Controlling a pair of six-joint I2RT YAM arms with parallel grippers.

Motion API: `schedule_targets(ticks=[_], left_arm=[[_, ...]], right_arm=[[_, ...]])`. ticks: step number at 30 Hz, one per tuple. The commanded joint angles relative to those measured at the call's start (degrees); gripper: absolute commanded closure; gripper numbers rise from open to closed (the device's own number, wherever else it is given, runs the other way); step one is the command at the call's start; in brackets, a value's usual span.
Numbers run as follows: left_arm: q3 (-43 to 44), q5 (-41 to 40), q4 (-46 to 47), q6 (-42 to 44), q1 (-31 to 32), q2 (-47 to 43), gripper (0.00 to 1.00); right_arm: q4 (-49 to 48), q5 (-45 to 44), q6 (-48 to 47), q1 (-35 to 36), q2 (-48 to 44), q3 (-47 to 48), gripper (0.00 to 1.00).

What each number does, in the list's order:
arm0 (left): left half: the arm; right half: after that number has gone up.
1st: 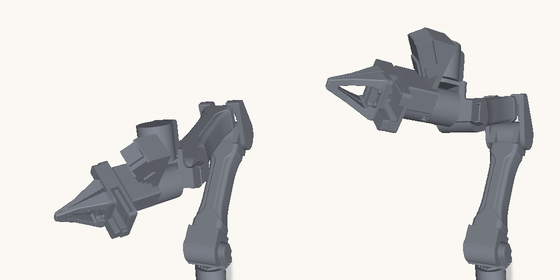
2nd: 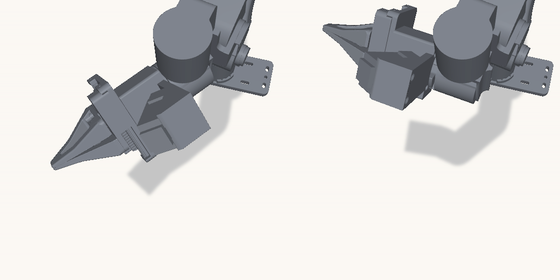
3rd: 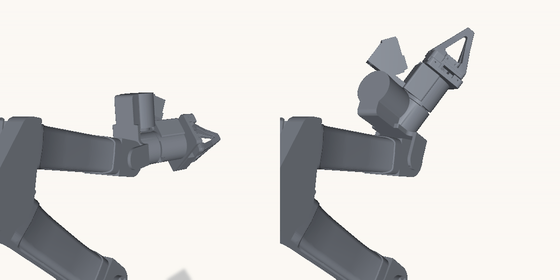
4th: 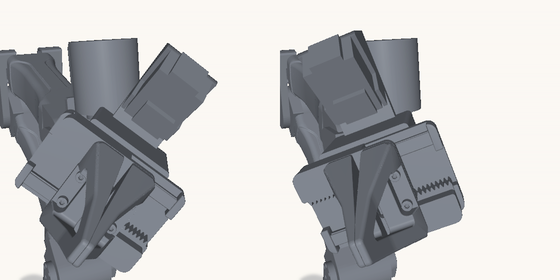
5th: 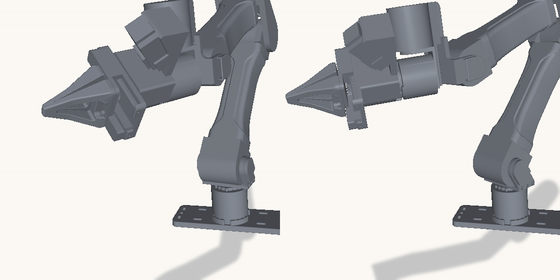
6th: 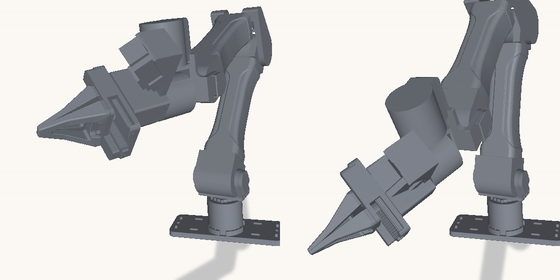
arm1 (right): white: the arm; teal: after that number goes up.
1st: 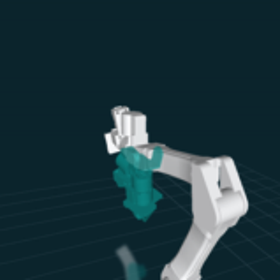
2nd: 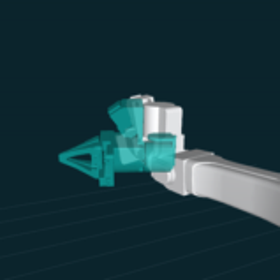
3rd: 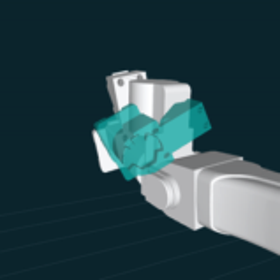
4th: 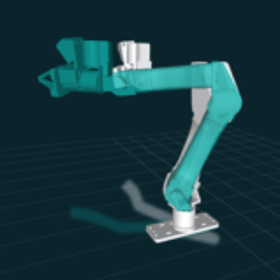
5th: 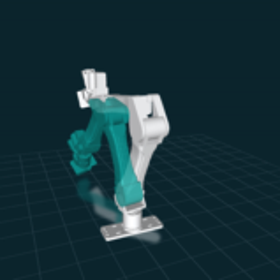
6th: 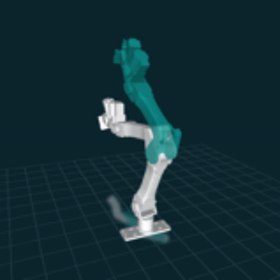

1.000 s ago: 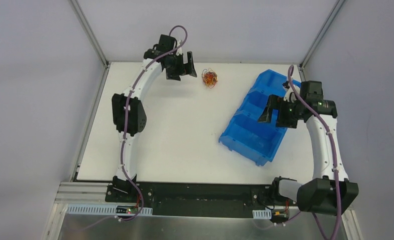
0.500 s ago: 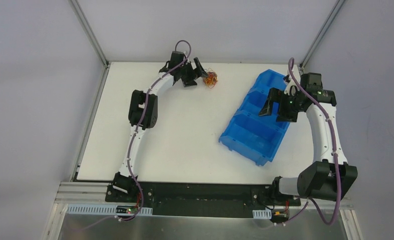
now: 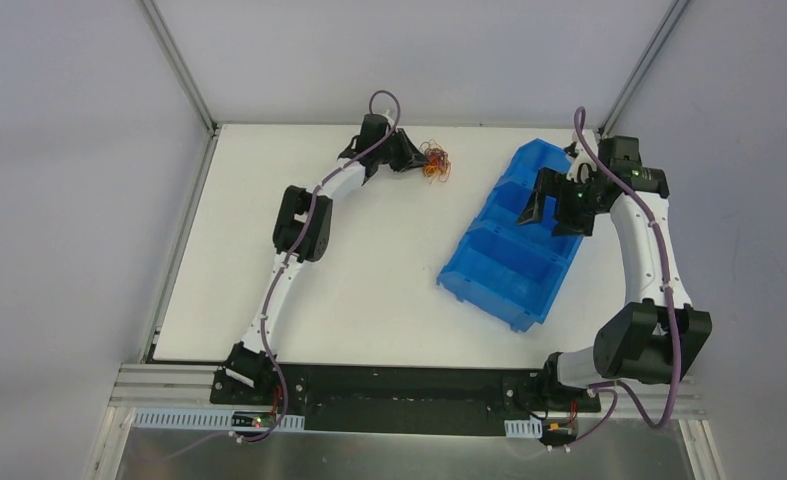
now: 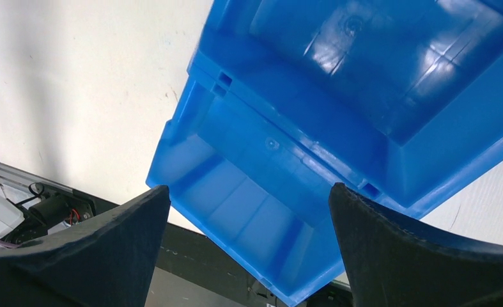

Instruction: Untangle the cables

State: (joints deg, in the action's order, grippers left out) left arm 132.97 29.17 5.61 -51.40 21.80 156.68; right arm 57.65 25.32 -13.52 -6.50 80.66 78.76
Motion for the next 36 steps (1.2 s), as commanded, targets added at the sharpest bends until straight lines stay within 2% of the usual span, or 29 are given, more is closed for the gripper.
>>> schedule_targets(ticks=[1, 6, 8, 11, 13, 17, 20, 25, 28, 33, 34, 36], left_arm=[[-5.36, 4.31, -3.91, 5.77, -1.00, -10.85, 1.00], [-27.48, 13.36, -5.16, 13.76, -4.55, -32.14, 1.00], [-35.50, 18.38, -8.75, 19.07, -5.73, -39.79, 1.00], [-43.43, 24.79, -14.48, 27.67, -6.82, -50.96, 1.00], [-48.25, 27.88, -15.90, 30.24, -7.18, -57.97, 1.00], [-53.76, 30.12, -19.01, 32.46, -7.13, -68.38, 1.00], [-56.52, 30.96, -20.23, 32.58, -7.04, -73.64, 1.00], [-59.46, 32.40, -20.37, 30.85, -5.47, -77.80, 1.00], [-60.31, 32.87, -20.37, 30.05, -4.68, -78.64, 1.00], [-61.72, 34.26, -20.26, 29.35, -4.80, -81.55, 1.00], [-62.24, 34.81, -20.24, 29.19, -4.81, -82.09, 1.00], [-63.49, 35.33, -20.28, 28.64, -5.47, -82.91, 1.00]], right_arm=[[-0.58, 1.75, 0.61, -0.27, 0.26, 5.27, 0.01], [-3.34, 5.90, 1.30, 2.81, -1.41, 4.92, 0.01], [-5.88, 6.71, 1.64, 6.12, -2.96, 3.88, 0.01], [-10.34, 9.61, 3.78, 11.19, -4.76, 2.74, 0.01], [-15.05, 12.76, 6.15, 14.15, -5.61, 1.84, 0.01], [-30.72, 17.98, 13.00, 20.44, -7.80, -1.42, 0.01], [-41.34, 17.94, 19.61, 26.43, -7.95, -3.30, 0.01], [-47.51, 13.24, 21.91, 36.30, -3.65, -2.25, 0.01], [-48.62, 8.80, 21.44, 40.32, 0.09, -1.56, 0.07], [-51.76, -0.82, 20.62, 42.13, 4.28, -1.72, 0.18], [-52.13, -1.88, 20.17, 42.27, 4.72, -1.78, 0.22], [-52.72, -3.77, 18.94, 42.32, 5.03, -2.13, 0.41]])
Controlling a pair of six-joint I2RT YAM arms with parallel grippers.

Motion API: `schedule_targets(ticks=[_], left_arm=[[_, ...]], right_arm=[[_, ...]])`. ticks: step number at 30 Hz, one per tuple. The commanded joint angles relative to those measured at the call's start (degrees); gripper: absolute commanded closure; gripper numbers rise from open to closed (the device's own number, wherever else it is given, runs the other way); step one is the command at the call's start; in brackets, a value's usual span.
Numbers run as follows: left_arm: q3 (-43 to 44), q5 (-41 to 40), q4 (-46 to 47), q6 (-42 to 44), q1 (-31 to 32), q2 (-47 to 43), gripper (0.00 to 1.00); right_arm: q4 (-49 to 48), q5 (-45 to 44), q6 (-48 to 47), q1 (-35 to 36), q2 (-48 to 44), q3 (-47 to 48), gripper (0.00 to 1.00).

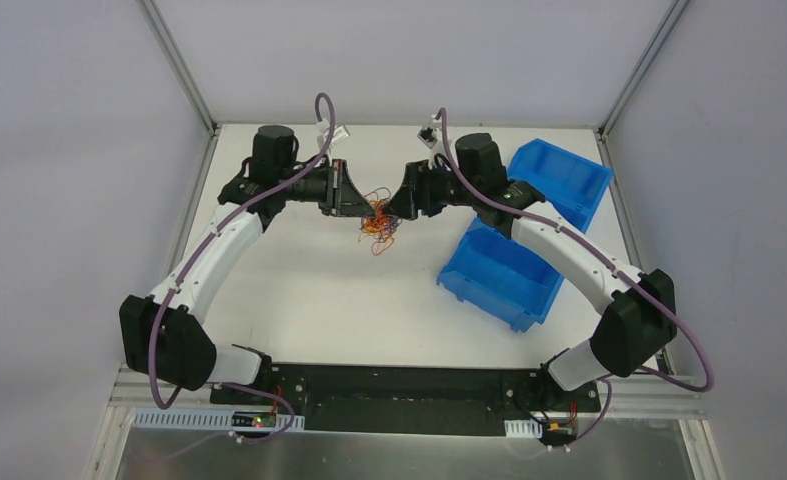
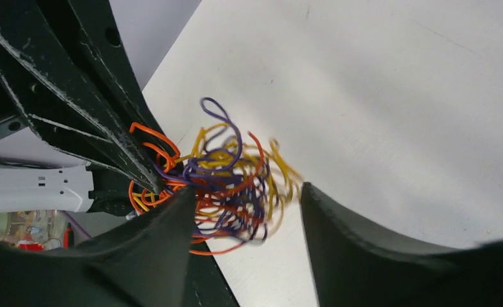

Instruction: Untangle the cables

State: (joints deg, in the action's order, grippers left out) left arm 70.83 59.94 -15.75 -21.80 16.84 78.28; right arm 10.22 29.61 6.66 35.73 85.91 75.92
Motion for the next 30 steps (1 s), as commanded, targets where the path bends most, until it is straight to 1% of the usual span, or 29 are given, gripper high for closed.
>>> schedule_targets(ticks=[1, 2, 4, 5, 7, 10, 11, 12, 15, 16, 17, 20, 21, 22, 27, 29, 30], left_arm=[[-2.04, 4.64, 1.02, -1.41, -1.29, -4.88, 1.00], [-2.68, 5.04, 1.03, -1.74, -2.40, -5.21, 1.00], [-3.58, 6.17, 0.67, -2.13, -4.92, -5.73, 1.00], [-3.79, 6.62, 0.34, -2.18, -6.24, -5.99, 1.00], [-3.62, 7.37, -0.97, -1.90, -8.45, -6.69, 1.00], [-2.26, 7.58, -4.81, 0.72, -10.86, -7.58, 1.00], [-1.86, 7.55, -6.43, 1.88, -11.26, -7.77, 1.00], [-1.45, 7.47, -7.89, 3.21, -11.46, -8.04, 1.00], [-1.33, 7.72, -9.38, 4.75, -11.57, -8.64, 1.00], [-1.39, 7.96, -9.39, 4.80, -11.55, -8.62, 1.00], [-1.27, 8.09, -9.39, 4.90, -11.56, -8.54, 1.00], [-0.75, 9.36, -9.39, 5.96, -11.21, -8.12, 1.00], [-0.49, 9.54, -9.39, 6.24, -10.82, -7.93, 1.00], [-0.31, 9.71, -9.39, 6.48, -10.22, -7.70, 1.00], [1.42, 14.23, -9.48, 8.06, -7.68, -5.60, 1.00], [2.53, 15.30, -9.48, 8.12, -7.44, -4.74, 1.00], [3.01, 15.49, -9.48, 8.17, -7.44, -4.44, 1.00]], right_arm=[[-5.23, -9.23, -1.80, 0.06, -0.15, 0.40, 0.51], [-4.86, -10.21, -2.59, 0.05, -0.27, -0.02, 0.63], [-4.34, -12.16, -4.53, -0.03, -0.93, -1.22, 0.91], [-4.08, -13.83, -5.42, 0.00, -1.24, -1.88, 1.00], [-3.27, -17.31, -8.29, -0.03, -1.70, -3.06, 1.00], [-2.76, -23.58, -13.01, -0.85, -2.04, -4.76, 1.00], [-2.64, -23.67, -13.14, -1.86, -1.99, -5.05, 1.00], [-1.53, -21.38, -12.71, -3.18, -1.77, -4.66, 1.00], [2.87, -7.16, -10.76, -5.54, -1.36, -1.61, 1.00], [2.59, -4.01, -9.85, -5.45, -1.91, -1.72, 0.98], [2.06, -0.87, -8.99, -5.33, -2.33, -1.71, 0.85], [1.34, 4.67, -4.44, -3.86, -2.50, -0.21, 0.23], [0.71, 5.83, -3.13, -3.19, -2.44, 0.26, 0.15], [0.01, 6.76, -1.86, -2.42, -2.17, 0.89, 0.13], [-4.75, 10.22, 4.21, 1.16, 1.80, 3.86, 0.13], [-7.23, 12.60, 7.02, 2.00, 3.75, 4.55, 0.14], [-7.88, 13.41, 7.58, 2.51, 4.54, 4.85, 0.17]])
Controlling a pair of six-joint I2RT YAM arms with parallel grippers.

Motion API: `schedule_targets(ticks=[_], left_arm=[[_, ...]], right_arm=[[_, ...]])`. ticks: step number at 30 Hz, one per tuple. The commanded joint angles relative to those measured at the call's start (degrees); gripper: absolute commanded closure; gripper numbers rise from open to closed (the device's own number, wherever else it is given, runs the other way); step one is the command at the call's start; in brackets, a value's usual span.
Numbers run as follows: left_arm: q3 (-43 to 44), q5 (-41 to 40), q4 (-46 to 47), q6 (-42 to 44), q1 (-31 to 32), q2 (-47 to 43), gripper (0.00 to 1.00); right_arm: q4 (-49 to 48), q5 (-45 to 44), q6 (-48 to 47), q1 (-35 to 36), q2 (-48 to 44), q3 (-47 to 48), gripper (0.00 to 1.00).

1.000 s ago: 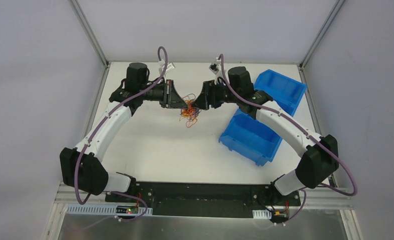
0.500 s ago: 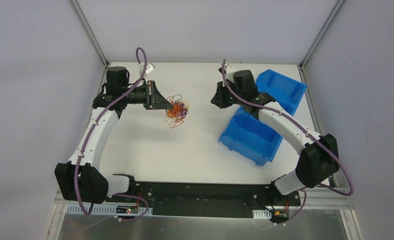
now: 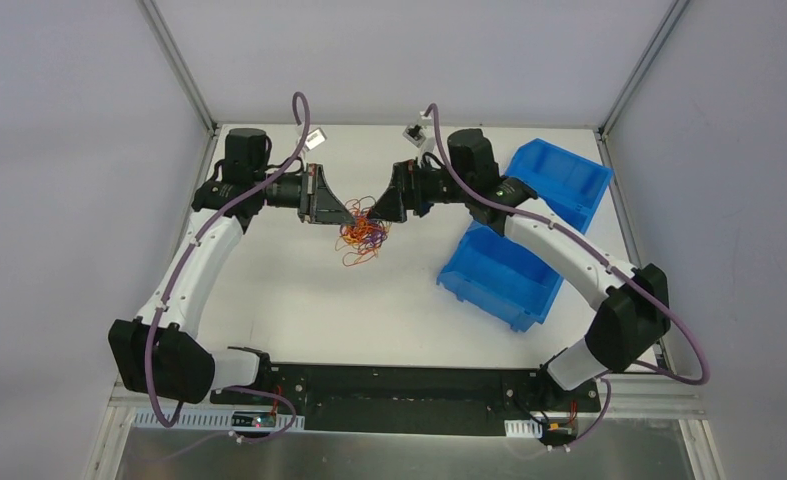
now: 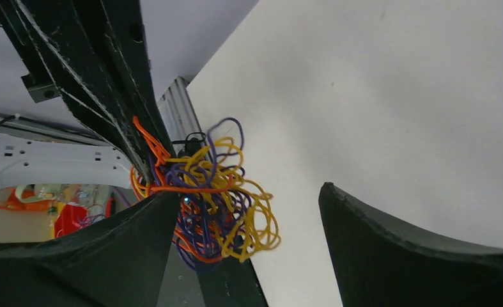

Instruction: Untangle the cables

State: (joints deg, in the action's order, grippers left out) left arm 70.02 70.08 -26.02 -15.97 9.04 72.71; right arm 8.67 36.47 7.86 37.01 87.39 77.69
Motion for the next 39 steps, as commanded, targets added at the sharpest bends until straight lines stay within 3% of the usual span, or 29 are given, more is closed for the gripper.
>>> schedule_targets(ticks=[1, 6, 9, 12, 16, 23, 25, 29, 34, 39], left_arm=[[4.30, 5.42, 0.80, 2.38, 0.37, 1.25, 1.00], [6.33, 5.00, 0.88, 2.42, 0.30, 1.81, 1.00], [6.32, 4.23, 0.88, 3.05, -0.29, 1.75, 1.00], [5.65, 3.37, 0.88, 4.55, -1.77, 1.49, 1.00], [5.33, 2.83, 0.88, 5.50, -2.27, 1.64, 1.00], [6.77, 2.50, 2.83, 2.54, -1.66, 1.17, 1.00], [6.95, 1.52, 3.26, 2.12, -1.94, 0.13, 1.00], [7.84, -2.87, 4.28, 0.15, -3.07, -1.43, 1.00], [10.07, -12.43, 3.56, -1.80, -7.13, -3.71, 1.00], [16.62, -37.95, -4.33, 3.64, -8.69, -7.18, 1.00]], right_arm=[[-6.26, 6.93, 5.97, 1.83, 3.68, 3.29, 0.19], [-6.47, 8.54, 5.34, 3.22, 4.65, 2.54, 0.43], [-5.41, 8.97, 2.24, 3.53, 3.34, 1.04, 0.49], [-3.25, 8.46, -0.77, 3.64, 1.21, -0.54, 0.47], [-2.78, 8.94, -1.00, 4.01, 0.32, -0.70, 0.26], [-3.91, 8.09, 0.40, 5.52, 4.52, 2.30, 0.29], [-3.91, 8.00, 0.04, 5.93, 4.96, 1.86, 0.41], [3.18, 2.86, -3.63, 5.27, 5.49, 2.30, 1.00], [7.14, -7.15, -7.31, -0.83, 3.15, -1.07, 1.00], [10.57, -13.80, -11.73, -8.21, 2.08, -3.72, 1.00]])
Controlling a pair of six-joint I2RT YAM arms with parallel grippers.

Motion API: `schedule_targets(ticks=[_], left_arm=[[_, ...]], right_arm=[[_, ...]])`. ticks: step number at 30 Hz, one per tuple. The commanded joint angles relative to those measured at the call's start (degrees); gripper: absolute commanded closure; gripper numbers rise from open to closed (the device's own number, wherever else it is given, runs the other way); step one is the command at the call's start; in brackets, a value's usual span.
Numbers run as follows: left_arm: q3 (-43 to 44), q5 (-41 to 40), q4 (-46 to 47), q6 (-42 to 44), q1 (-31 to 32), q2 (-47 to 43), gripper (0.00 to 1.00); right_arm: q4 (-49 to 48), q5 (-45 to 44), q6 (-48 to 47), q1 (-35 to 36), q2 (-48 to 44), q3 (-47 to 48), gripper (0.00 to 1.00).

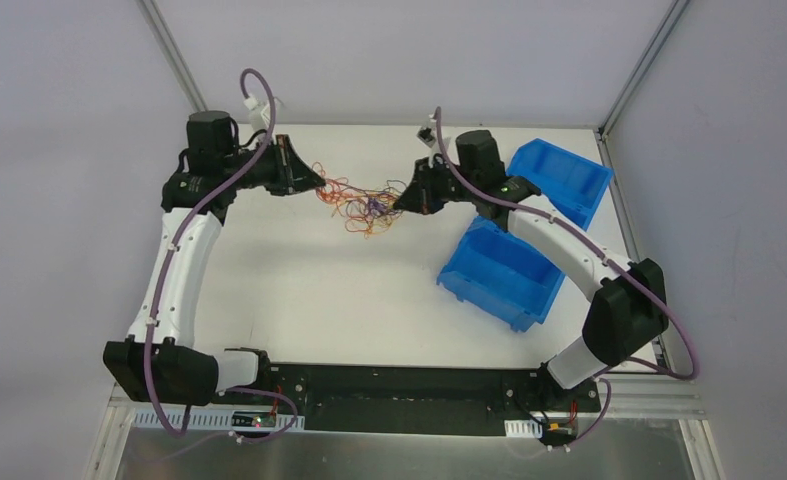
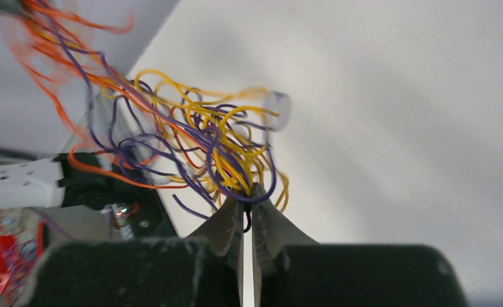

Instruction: Untangle the cables

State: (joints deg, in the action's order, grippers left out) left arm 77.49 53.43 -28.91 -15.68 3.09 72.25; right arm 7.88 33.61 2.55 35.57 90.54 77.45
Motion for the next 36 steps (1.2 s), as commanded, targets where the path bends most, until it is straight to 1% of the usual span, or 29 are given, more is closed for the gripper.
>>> schedule_targets(ticks=[1, 4, 7, 12, 13, 15, 17, 19, 22, 25, 27, 29, 32, 34, 36], left_arm=[[10.88, -26.52, -2.58, 4.35, -2.74, -6.96, 1.00], [15.82, -36.22, -4.09, 5.48, -4.69, -7.38, 1.00], [19.80, -40.80, -4.14, 6.04, -4.94, -7.78, 1.00], [28.91, -50.56, -4.01, 7.23, -4.94, -6.56, 1.00], [30.75, -51.12, -3.86, 7.22, -4.96, -6.21, 1.00], [33.45, -49.71, -3.54, 7.21, -5.05, -5.43, 1.00], [34.98, -47.81, -3.21, 6.77, -5.07, -5.01, 1.00], [36.26, -47.74, -3.02, 6.90, -5.03, -4.43, 1.00], [40.63, -52.53, -2.30, 9.05, -5.05, -2.66, 1.00], [49.29, -58.93, -0.68, 11.83, -5.10, 0.58, 1.00], [54.14, -62.55, 2.49, 13.66, -5.05, 2.78, 1.00], [56.97, -64.83, 6.68, 16.34, -5.06, 4.28, 1.00], [58.89, -66.69, 11.71, 19.42, -5.07, 5.91, 1.00], [59.37, -66.76, 12.17, 19.75, -5.05, 6.56, 1.00], [56.13, -63.95, 11.40, 17.48, -5.03, 4.90, 1.00]], right_arm=[[12.11, -12.27, -8.03, -7.50, -1.01, -3.79, 1.00], [13.34, -15.39, -10.78, -9.02, -0.95, -4.85, 1.00], [13.72, -18.38, -12.13, -9.90, -0.28, -4.83, 1.00], [15.31, -20.34, -13.96, -10.40, 2.03, -3.61, 1.00], [15.42, -20.10, -14.12, -10.46, 2.47, -3.46, 1.00], [15.12, -19.06, -14.10, -10.64, 2.86, -3.30, 1.00], [14.85, -17.95, -13.81, -10.70, 3.27, -2.72, 1.00], [14.87, -17.51, -13.47, -10.60, 3.81, -1.75, 1.00], [15.25, -17.91, -13.76, -10.63, 4.56, -1.26, 1.00], [15.49, -18.75, -15.42, -10.69, 5.86, -1.91, 1.00], [15.46, -19.16, -16.52, -10.65, 7.07, -2.14, 1.00], [15.07, -19.50, -17.39, -10.69, 8.57, -1.84, 1.00], [14.40, -19.87, -17.59, -10.70, 10.40, -0.31, 1.00], [14.15, -19.70, -17.27, -10.65, 11.74, 1.73, 1.00], [13.90, -18.73, -16.38, -10.65, 12.95, 4.14, 1.00]])
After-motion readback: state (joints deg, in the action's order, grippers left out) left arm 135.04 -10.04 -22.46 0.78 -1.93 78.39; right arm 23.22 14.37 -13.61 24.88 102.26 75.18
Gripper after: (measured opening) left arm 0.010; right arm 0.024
